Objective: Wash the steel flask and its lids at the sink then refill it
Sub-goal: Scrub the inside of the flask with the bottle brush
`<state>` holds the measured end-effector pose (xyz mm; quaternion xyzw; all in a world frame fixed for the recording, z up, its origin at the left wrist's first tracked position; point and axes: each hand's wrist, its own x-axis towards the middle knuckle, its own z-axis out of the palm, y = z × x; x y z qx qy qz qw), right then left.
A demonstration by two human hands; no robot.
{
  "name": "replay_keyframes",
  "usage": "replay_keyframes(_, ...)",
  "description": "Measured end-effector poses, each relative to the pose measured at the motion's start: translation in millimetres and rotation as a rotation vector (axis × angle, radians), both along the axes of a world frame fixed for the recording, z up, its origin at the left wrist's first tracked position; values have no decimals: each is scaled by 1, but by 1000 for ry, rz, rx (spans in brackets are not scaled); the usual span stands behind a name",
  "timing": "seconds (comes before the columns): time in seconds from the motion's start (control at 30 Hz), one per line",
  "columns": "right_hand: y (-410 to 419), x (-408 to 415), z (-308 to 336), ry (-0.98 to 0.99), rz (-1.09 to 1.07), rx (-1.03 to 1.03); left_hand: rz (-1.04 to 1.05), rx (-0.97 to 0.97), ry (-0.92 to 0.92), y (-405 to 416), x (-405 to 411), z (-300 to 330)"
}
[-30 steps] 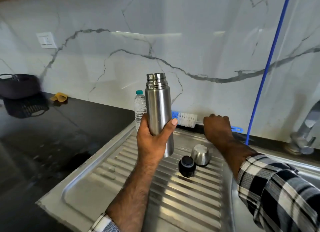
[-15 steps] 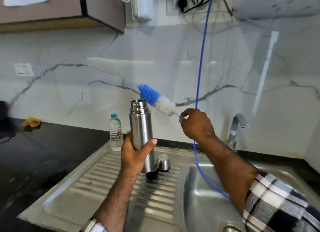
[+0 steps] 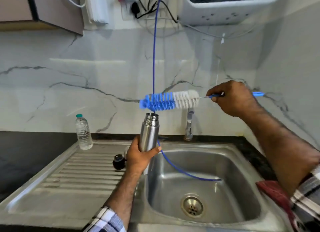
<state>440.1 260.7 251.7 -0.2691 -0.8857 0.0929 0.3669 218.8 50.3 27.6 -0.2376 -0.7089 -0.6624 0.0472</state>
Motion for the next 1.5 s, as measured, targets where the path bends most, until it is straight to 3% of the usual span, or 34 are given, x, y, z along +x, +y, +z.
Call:
replay_keyframes(0.23, 2, -11, -2, -56, 59, 154, 52, -1, 16, -11, -14, -15)
replay_keyframes(0.97, 5, -17, 78, -241, 75, 488, 65, -110, 66, -25, -6, -2)
replay_keyframes(1.3, -43, -48, 114, -342, 46, 594, 40, -105, 102, -26, -9, -3)
replay_keyframes(1.5, -67, -69, 128, -360, -7, 814, 29, -72, 84, -31, -13, -1)
